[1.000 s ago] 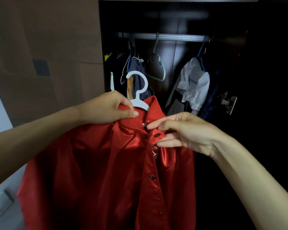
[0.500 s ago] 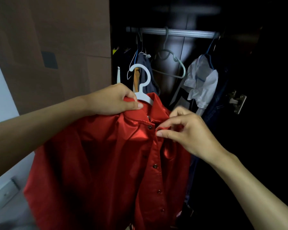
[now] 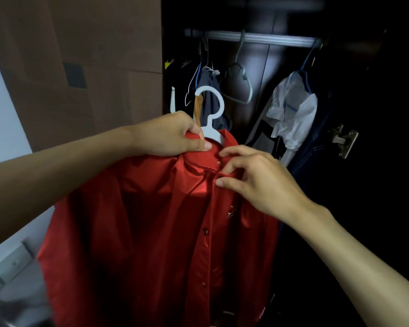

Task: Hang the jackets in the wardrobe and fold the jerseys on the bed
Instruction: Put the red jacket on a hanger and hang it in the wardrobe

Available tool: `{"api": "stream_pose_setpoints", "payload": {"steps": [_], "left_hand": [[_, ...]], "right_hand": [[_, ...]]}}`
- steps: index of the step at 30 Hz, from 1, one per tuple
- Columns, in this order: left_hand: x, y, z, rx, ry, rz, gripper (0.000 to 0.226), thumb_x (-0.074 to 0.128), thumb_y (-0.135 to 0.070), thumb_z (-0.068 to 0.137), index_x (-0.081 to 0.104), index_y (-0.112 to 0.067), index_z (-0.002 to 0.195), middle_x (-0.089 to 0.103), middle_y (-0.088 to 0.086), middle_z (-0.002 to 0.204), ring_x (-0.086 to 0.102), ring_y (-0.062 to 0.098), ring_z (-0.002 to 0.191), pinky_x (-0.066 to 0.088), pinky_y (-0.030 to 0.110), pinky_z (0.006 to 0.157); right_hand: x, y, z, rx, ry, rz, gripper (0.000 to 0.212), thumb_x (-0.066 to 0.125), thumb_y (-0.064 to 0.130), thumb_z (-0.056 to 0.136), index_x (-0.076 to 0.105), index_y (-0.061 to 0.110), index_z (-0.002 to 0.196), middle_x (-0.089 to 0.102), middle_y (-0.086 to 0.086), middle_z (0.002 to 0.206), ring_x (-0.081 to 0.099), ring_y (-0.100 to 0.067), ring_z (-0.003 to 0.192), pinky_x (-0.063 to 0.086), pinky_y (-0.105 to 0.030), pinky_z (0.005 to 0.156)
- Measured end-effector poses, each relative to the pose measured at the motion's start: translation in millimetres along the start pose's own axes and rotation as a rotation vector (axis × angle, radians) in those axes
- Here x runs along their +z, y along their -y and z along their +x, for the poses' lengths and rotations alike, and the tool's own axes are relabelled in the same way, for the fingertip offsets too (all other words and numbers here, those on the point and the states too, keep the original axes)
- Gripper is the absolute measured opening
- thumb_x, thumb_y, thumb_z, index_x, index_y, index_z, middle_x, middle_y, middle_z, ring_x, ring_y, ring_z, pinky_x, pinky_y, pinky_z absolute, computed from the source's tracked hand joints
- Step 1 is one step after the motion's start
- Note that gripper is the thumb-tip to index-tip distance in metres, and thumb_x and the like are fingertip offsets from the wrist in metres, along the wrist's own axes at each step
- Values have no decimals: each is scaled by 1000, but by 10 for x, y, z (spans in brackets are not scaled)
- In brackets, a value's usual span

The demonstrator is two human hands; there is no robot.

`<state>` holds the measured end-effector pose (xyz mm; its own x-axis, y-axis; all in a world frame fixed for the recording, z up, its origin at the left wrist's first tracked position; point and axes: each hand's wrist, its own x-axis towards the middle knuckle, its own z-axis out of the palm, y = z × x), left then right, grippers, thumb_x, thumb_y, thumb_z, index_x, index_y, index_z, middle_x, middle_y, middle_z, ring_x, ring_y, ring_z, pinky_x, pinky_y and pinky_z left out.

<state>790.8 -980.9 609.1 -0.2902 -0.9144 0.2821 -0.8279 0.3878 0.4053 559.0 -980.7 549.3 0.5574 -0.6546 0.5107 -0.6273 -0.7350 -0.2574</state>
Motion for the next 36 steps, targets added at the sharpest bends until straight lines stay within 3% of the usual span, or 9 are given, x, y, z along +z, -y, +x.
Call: {"api": "stream_pose_setpoints", "payload": {"steps": [2,7,14,17,22,26,29,32,36], "left_hand": [[-1,22,-18,-8,6,-7,24,68,-43,94,79,-22,88,76,-5,83,70,6,80,56,25,79],[27,3,-15,-15,37,-30,26,68,-42,95,79,-20,88,77,4,82,72,19,80,57,35,79],[16,32,-18,-22,-3,-62,21,68,-40,94,79,-23,88,77,-7,81,70,0,73,53,12,68],[22,36,-10,-13,-7,-66,21,69,-40,94,79,-23,87,77,-6,79,70,0,72,53,13,67],[23,39,3,-8,4,-68,22,69,-40,94,78,-22,86,75,-13,75,67,-4,68,48,8,63],[31,-3,38,18,1,-41,22,69,-37,95,79,-19,89,73,-15,73,65,-10,68,44,3,63],[20,-32,47,31,6,-36,22,69,-38,95,79,-20,90,74,-13,75,66,-8,69,45,4,63],[8,-37,51,40,9,-42,22,69,-40,94,79,-21,90,76,-7,79,67,-2,70,51,11,66],[-33,-34,17,63,23,-54,20,70,-38,93,78,-21,87,72,-10,72,62,-4,62,46,11,61]], "right_hand": [[-3,-121,25,62,49,96,16,82,46,80,75,32,83,65,19,123,51,16,62,55,-35,79],[131,-142,13,127,158,396,12,85,31,82,77,22,82,74,-13,71,56,-11,37,40,-16,46],[213,-160,29,153,66,625,14,79,18,88,70,8,84,75,-1,79,51,-16,37,39,-26,40],[183,-184,52,147,108,631,16,79,15,89,68,5,84,72,3,74,53,-17,37,39,-23,41],[149,-200,65,177,111,647,18,81,10,85,64,8,85,73,-18,75,57,-17,37,39,-21,39],[142,-190,81,223,92,714,24,79,2,86,57,12,89,69,-11,65,49,-18,34,37,-22,37],[126,-147,89,255,62,785,35,74,-5,89,45,16,90,69,-24,70,45,-16,30,33,-21,35],[103,-145,67,218,76,754,39,74,-3,89,41,17,90,66,-15,62,49,-18,30,32,-20,36],[-104,-64,33,179,202,726,36,81,7,85,49,14,100,79,-14,88,57,-18,40,42,-25,41]]}}
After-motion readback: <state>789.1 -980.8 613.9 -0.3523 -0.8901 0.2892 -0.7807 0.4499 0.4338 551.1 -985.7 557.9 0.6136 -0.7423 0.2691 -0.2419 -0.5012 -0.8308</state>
